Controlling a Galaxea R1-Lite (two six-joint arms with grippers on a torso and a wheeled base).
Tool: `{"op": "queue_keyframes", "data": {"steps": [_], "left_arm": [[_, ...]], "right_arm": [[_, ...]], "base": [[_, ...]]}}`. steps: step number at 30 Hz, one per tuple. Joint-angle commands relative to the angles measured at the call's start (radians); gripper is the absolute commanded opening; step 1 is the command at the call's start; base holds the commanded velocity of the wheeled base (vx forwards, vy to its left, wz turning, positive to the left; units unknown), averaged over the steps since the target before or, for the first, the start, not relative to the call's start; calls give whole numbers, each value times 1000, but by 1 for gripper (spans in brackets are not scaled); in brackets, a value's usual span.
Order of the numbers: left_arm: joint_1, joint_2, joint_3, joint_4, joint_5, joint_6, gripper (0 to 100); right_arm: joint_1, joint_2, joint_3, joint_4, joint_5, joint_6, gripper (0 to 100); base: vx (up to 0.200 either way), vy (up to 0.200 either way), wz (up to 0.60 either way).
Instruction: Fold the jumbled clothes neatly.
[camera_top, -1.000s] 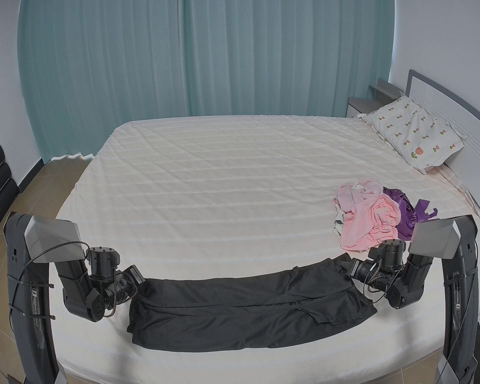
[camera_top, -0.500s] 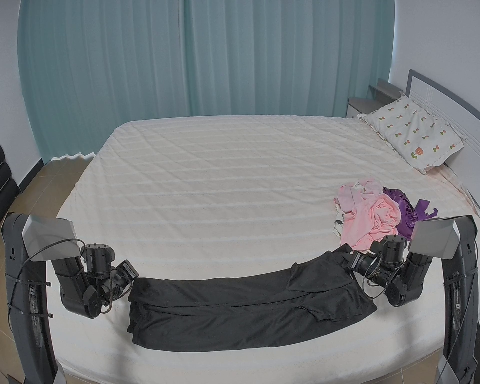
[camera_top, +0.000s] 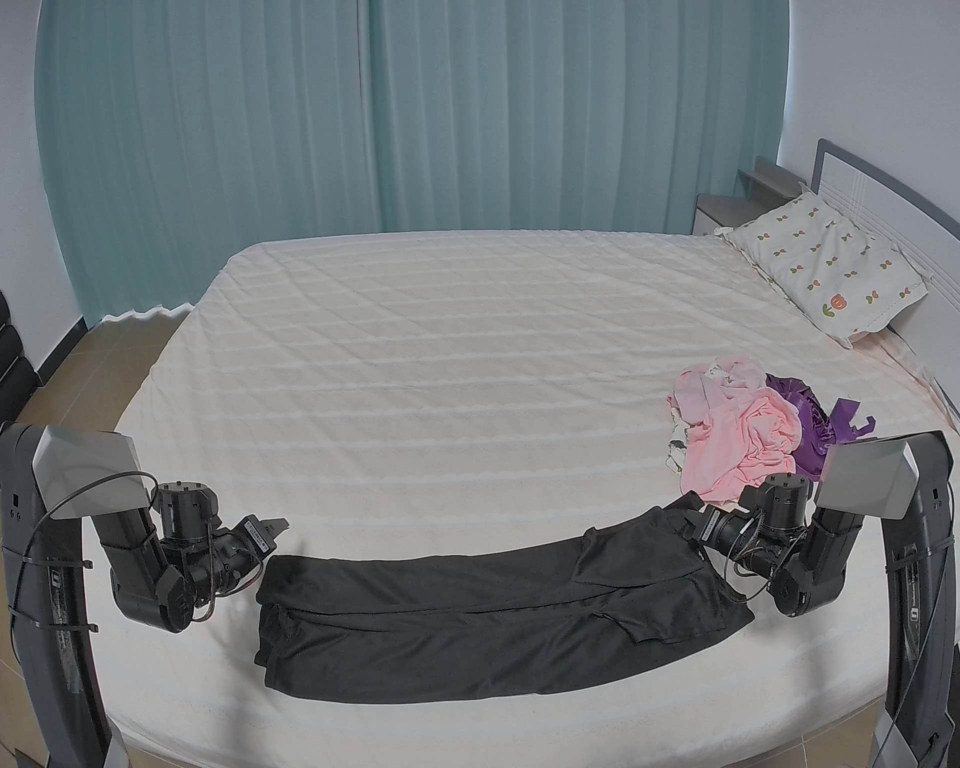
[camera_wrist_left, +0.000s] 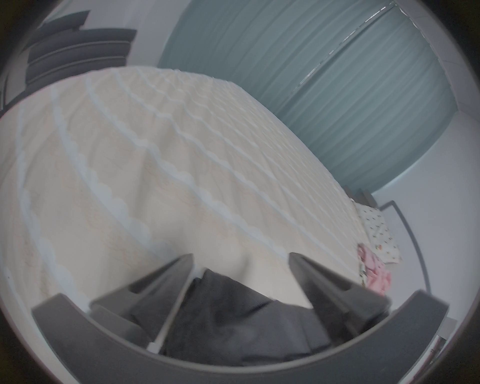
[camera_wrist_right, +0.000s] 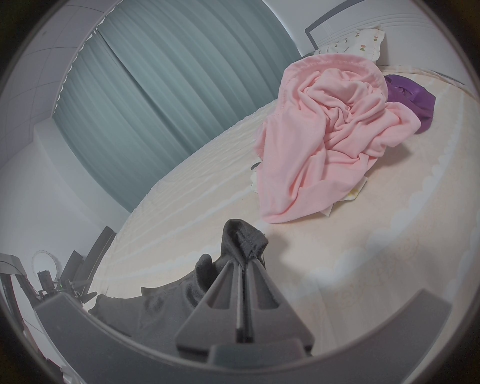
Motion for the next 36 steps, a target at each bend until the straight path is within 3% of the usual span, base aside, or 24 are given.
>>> {"op": "queue_keyframes", "data": {"steps": [1,6,10,22,23,26,36], "left_arm": [[28,-7,-7,10,-132,2,100],[18,6,-16,9,-149,25,100],[15,41,-11,3,-143,110,100],[-11,44,-2,6,-143,117,100],[-13,46,-7,9,-143,117,0],[-13,46,-10,10,-141,117,0],[16,67,-18,-6,-14,147,0]], "right_arm": [[5,1,1,1,1,-1,0],[13,-3,1,1,-1,-1,0],[14,-4,1,1,-1,-1,0],[14,-1,7,-1,-1,0,0],[14,-1,7,-1,-1,0,0],[14,1,9,-1,-1,0,0],[14,-1,9,-1,-1,0,0]], "base": [[0,0,0],[0,0,0],[0,0,0],[0,0,0],[0,0,0],[0,0,0],[0,0,0]]}}
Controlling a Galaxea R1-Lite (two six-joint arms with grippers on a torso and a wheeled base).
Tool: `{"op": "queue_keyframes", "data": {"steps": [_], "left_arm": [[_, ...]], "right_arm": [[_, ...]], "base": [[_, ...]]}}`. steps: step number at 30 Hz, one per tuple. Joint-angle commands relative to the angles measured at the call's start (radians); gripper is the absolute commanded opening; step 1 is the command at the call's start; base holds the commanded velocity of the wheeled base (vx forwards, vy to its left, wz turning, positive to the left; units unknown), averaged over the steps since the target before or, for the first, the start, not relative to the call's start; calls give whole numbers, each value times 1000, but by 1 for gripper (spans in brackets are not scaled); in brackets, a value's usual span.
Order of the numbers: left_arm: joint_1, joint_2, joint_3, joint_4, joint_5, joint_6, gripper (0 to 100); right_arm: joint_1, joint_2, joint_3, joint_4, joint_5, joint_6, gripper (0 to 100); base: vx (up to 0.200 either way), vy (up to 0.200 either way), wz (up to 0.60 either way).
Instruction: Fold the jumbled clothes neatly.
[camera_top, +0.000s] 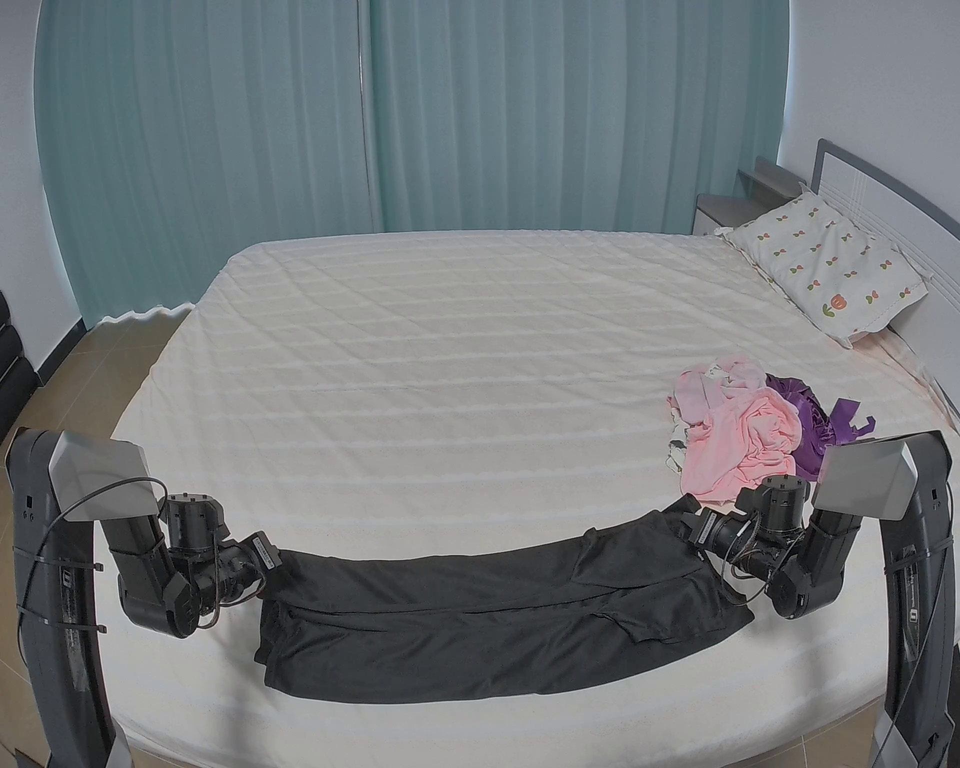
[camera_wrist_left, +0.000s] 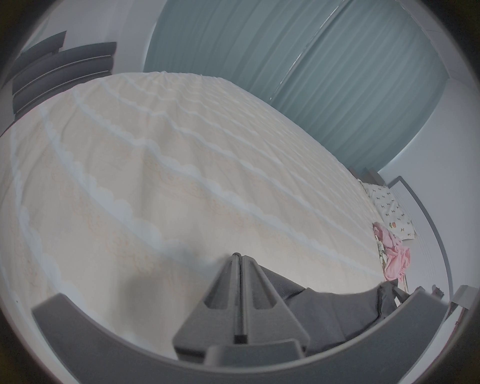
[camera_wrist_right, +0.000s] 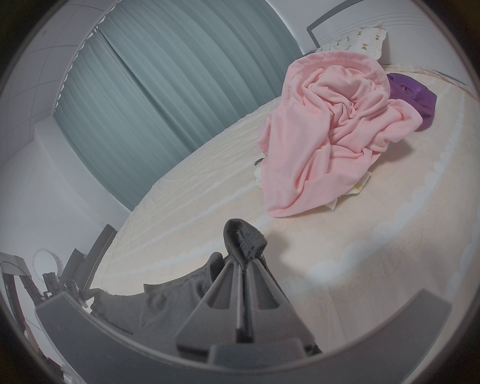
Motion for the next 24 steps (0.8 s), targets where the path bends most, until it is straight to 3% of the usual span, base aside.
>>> {"op": "queue_keyframes", "data": {"steps": [1,10,24], "left_arm": [[16,10,-3,-13,10,-4,0],[62,14,2,-46,34,-5,0],[48,14,28,-47,34,1,0]], "right_arm": [[0,0,0,-1,-1,0,0],[-6,-3,0,-2,-3,0,0],[-1,4,1,-4,-18,-1,0]], "base": [[0,0,0],[0,0,0],[0,0,0]]}}
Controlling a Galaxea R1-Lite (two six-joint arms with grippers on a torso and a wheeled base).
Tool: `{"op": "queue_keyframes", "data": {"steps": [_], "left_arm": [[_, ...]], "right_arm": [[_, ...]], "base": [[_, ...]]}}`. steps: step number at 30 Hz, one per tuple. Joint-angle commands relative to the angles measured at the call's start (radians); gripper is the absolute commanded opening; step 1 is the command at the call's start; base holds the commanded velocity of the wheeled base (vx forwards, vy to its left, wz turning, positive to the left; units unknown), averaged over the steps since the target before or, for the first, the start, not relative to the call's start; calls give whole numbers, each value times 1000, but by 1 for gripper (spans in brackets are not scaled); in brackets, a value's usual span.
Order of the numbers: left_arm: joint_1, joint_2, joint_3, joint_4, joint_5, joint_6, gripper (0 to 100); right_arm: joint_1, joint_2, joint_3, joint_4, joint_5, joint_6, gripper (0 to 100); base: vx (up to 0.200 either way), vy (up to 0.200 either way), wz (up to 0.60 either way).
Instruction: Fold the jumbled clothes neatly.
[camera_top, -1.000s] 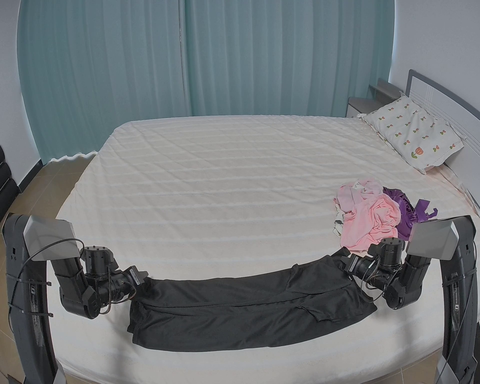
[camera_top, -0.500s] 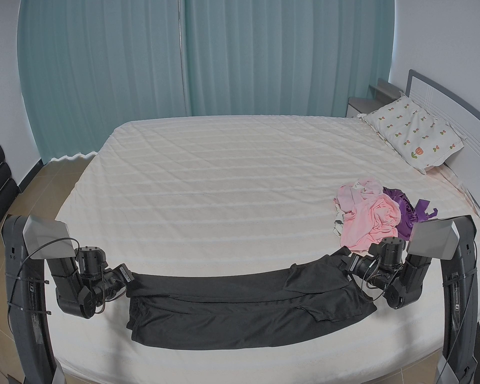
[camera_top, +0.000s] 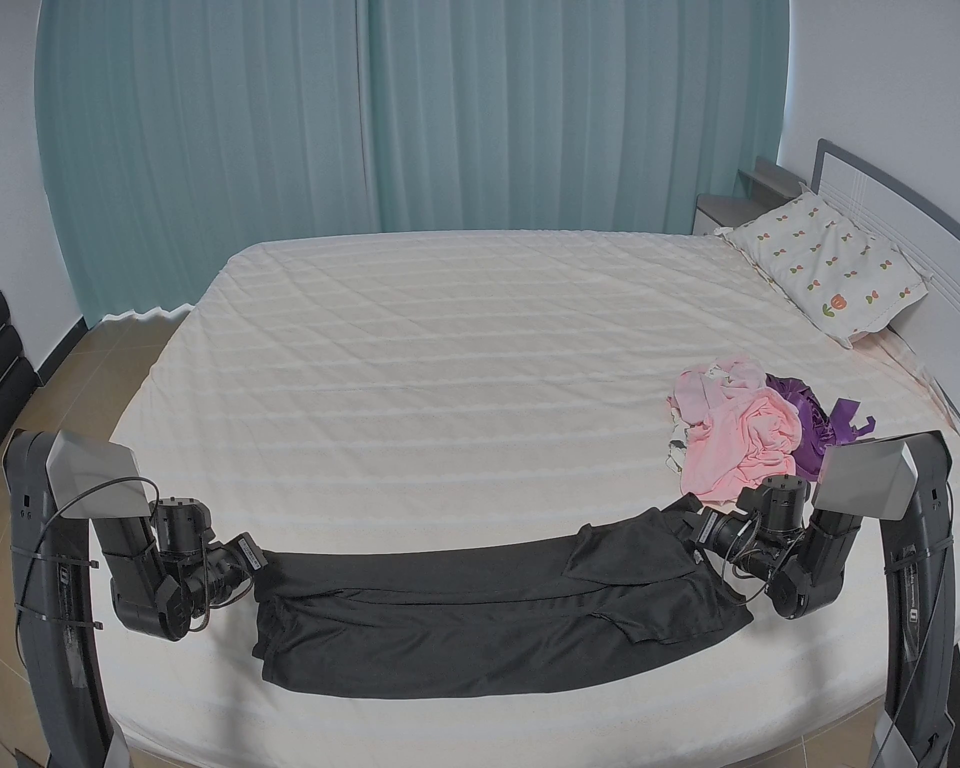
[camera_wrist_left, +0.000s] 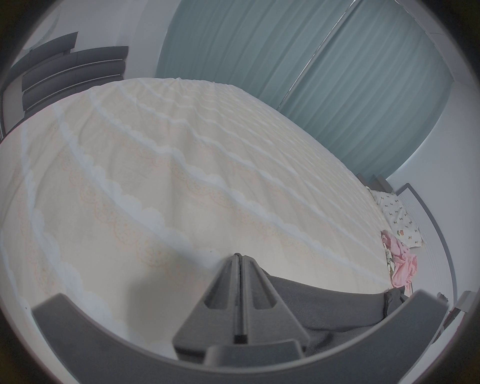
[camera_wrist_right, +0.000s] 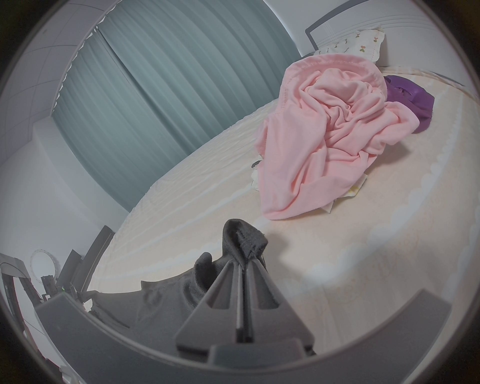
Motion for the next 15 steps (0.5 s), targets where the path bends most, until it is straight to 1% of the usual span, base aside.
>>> {"op": "queue_keyframes", "data": {"steps": [1,2,3,9,11,12,13,15], "left_arm": [[-3,-1,4,0,-1,1,0],[-4,-1,4,0,-1,1,0],[-4,-1,7,0,-1,1,100],[8,-21,2,-12,-1,-9,100],[23,-58,4,-33,-1,-43,100],[23,-58,4,-33,-1,-43,100],[25,-98,1,-39,3,-106,100],[25,-101,1,-39,4,-109,100]], "right_arm": [[1,3,2,1,0,-1,0],[1,3,2,3,2,-1,0],[1,3,7,1,2,-1,100],[-13,-15,24,-3,2,1,100],[-31,-38,24,-2,0,1,100],[-31,-38,24,-2,0,1,100],[-44,-60,25,-2,2,1,100],[-44,-61,25,-2,2,1,100]], "base": [[0,0,0],[0,0,0],[0,0,0],[0,0,0],[0,0,0],[0,0,0],[0,0,0],[0,0,0]]}}
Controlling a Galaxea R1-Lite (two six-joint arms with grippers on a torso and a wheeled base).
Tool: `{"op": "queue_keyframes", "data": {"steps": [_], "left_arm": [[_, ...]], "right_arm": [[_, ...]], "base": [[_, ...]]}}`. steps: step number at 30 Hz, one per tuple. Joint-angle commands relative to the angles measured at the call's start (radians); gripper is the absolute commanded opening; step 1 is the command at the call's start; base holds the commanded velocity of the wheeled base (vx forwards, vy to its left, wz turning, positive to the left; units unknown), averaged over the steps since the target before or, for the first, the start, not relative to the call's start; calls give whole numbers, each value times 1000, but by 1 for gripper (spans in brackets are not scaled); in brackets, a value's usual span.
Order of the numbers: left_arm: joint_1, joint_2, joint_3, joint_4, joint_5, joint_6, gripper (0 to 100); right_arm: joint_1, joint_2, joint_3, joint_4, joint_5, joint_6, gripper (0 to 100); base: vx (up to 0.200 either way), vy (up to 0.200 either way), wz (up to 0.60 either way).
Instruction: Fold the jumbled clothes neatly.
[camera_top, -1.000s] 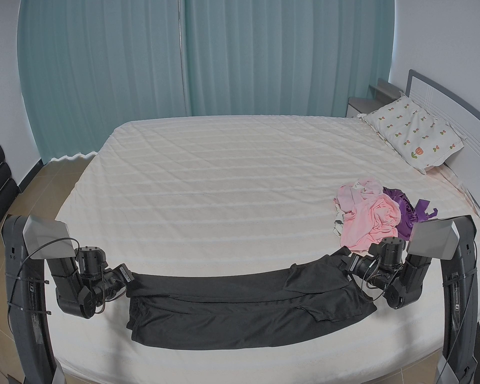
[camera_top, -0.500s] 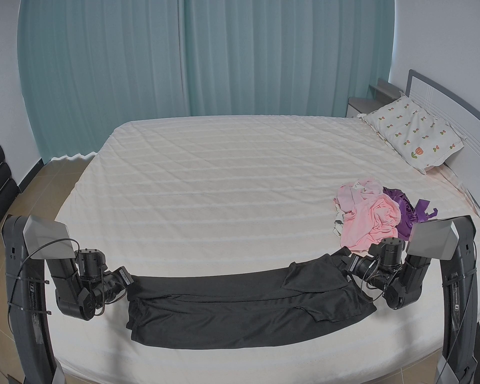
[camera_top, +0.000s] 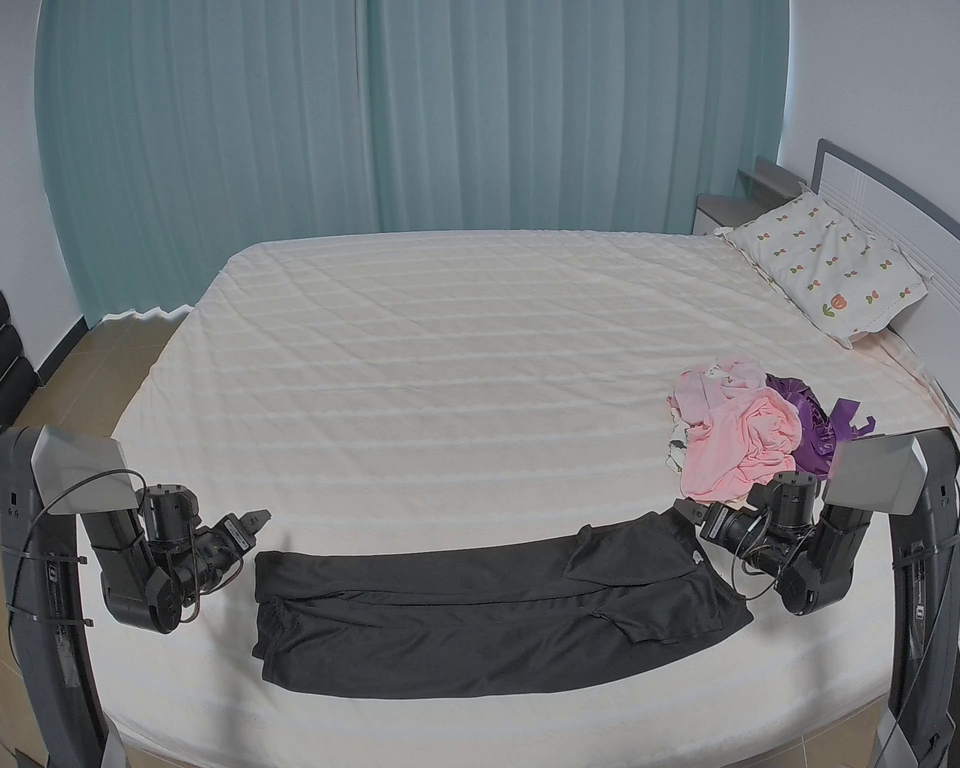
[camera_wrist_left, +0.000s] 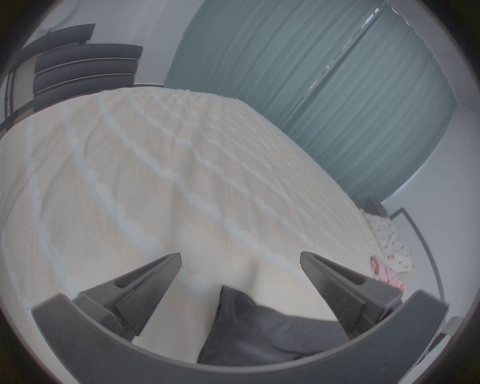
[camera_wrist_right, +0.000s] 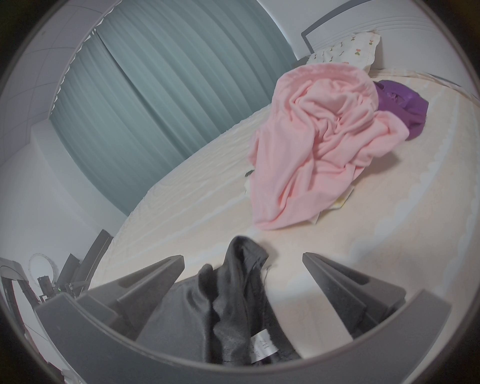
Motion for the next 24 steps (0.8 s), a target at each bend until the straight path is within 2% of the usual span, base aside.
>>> {"op": "queue_keyframes", "data": {"steps": [1,4,5,13,17,24], "left_arm": [[-12,-107,12,-4,27,-60,100],[-30,-122,25,-6,36,-63,100],[-92,-150,62,-8,55,-66,100],[-293,-147,88,-9,151,-161,100],[-349,-118,76,-11,156,-162,100],[-397,-36,74,-58,193,-158,100]], "right_arm": [[-14,-61,20,2,-1,9,100],[-9,-67,26,0,-2,11,100],[-2,-71,43,-1,-7,12,100],[-8,-68,115,-67,-11,9,100],[-8,-70,151,-95,-10,9,100],[-2,-64,164,-129,-8,12,100]], "base": [[0,0,0],[0,0,0],[0,0,0],[0,0,0],[0,0,0],[0,0,0]]}}
